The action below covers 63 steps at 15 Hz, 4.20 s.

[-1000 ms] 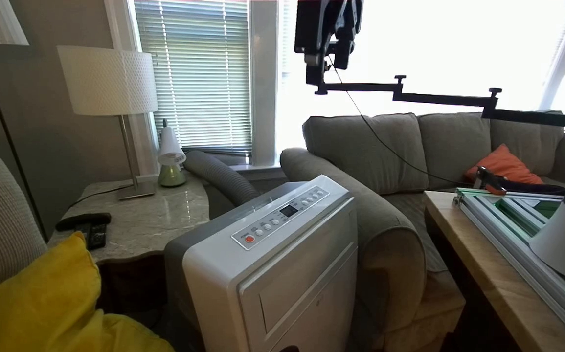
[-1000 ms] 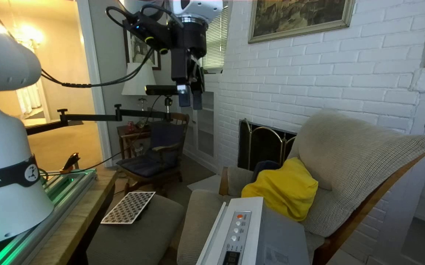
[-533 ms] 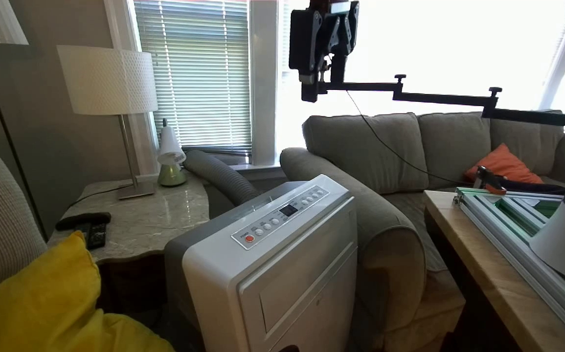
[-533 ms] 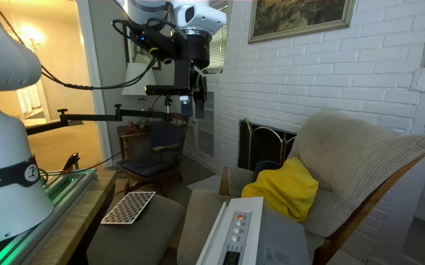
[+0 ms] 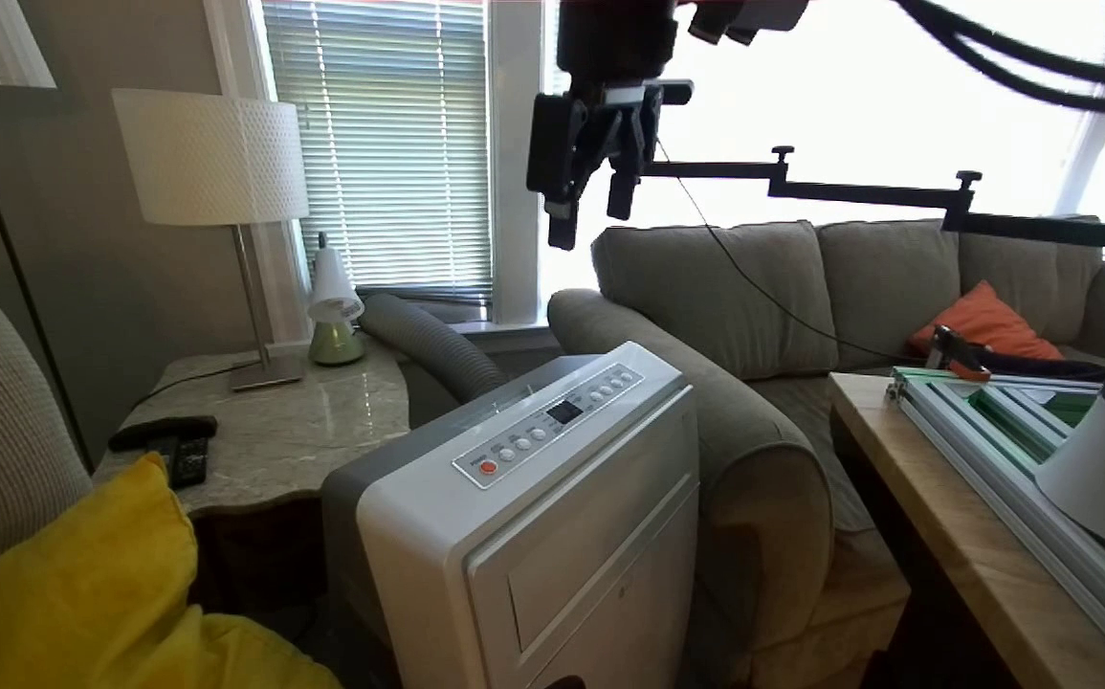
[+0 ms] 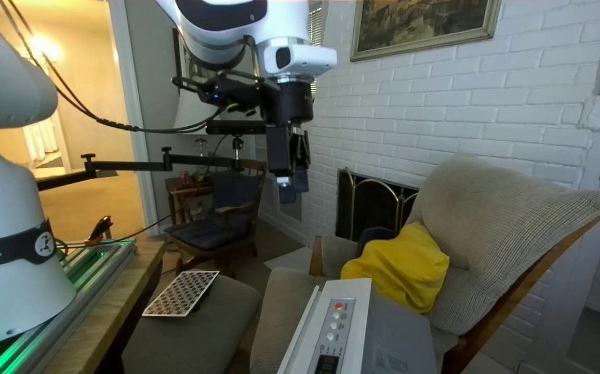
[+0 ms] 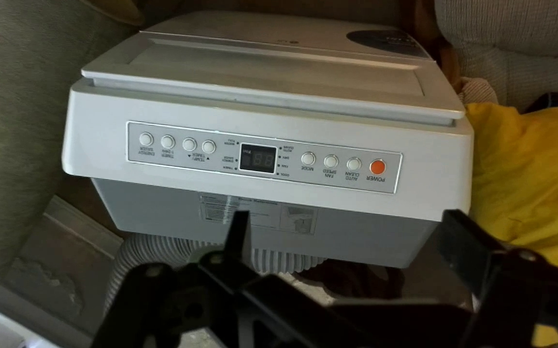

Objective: Turn on the air cooler

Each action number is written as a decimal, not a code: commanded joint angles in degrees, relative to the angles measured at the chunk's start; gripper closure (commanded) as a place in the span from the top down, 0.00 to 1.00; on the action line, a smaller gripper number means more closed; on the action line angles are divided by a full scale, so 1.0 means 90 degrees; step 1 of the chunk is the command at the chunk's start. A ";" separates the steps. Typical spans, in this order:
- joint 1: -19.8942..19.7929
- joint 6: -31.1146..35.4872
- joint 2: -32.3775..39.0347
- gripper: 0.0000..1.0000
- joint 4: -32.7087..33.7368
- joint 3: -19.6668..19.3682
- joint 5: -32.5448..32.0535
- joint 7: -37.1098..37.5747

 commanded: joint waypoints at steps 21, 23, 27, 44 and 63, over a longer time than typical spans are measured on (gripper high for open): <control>0.0399 0.2659 0.2293 1.00 0.0152 -0.0738 0.0237 -0.1177; 0.0451 0.2889 0.2471 1.00 0.0142 -0.0754 0.0494 -0.1534; 0.0478 0.3151 0.2774 0.72 0.0194 -0.0696 0.1027 -0.2199; 0.0301 0.3351 0.4005 0.00 0.1060 -0.0455 0.1508 -0.3352; 0.0292 0.3306 0.4548 0.00 0.1455 -0.0417 0.1397 -0.3707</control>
